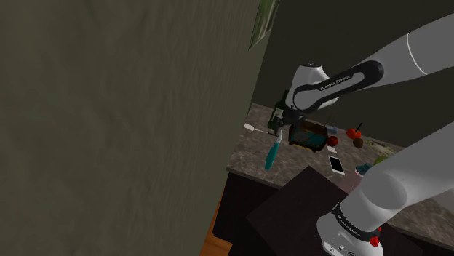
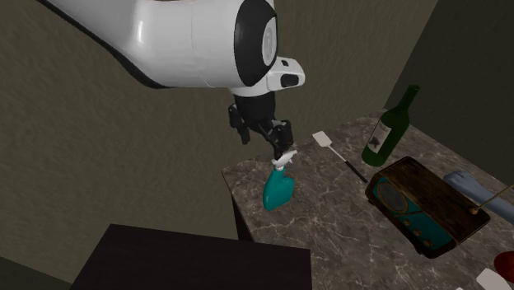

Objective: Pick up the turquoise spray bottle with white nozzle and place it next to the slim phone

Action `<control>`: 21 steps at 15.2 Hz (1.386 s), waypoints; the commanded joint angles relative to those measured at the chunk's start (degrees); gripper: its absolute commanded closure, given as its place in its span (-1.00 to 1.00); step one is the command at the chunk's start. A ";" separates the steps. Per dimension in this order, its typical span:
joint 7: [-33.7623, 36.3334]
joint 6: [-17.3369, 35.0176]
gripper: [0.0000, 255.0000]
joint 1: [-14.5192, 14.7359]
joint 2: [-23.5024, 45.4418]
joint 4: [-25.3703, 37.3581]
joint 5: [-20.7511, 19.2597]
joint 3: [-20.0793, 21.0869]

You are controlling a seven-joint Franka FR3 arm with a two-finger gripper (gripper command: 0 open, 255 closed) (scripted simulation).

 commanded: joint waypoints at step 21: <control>8.28 14.81 1.00 -3.09 15.13 0.77 -4.45 -1.21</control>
